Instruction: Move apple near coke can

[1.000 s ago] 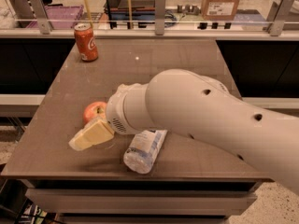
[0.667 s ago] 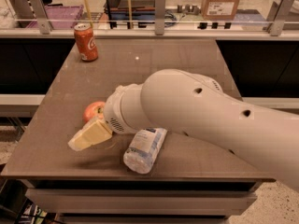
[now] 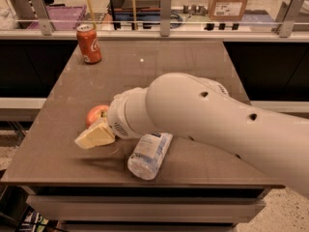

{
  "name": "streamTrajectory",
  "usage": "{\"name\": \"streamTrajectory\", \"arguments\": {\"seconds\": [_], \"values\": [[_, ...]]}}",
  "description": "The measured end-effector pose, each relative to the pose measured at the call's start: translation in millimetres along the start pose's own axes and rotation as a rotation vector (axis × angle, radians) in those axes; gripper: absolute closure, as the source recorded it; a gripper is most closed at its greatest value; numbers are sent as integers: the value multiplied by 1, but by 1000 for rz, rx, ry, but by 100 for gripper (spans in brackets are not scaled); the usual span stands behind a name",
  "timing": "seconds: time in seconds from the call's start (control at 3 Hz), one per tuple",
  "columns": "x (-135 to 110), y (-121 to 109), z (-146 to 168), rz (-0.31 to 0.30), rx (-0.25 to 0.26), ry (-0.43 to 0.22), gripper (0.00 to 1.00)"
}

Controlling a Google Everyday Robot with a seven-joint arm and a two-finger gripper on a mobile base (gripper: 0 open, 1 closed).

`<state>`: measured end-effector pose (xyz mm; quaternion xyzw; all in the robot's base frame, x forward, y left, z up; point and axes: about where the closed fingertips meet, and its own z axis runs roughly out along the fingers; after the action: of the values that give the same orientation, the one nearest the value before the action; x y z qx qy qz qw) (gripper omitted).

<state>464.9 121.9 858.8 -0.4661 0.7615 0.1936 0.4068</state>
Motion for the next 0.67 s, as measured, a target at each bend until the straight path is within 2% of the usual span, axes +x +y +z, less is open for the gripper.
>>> {"name": "streamTrajectory", "arguments": {"seconds": [0.67], "values": [[-3, 2, -2, -7, 3, -2, 65]]}}
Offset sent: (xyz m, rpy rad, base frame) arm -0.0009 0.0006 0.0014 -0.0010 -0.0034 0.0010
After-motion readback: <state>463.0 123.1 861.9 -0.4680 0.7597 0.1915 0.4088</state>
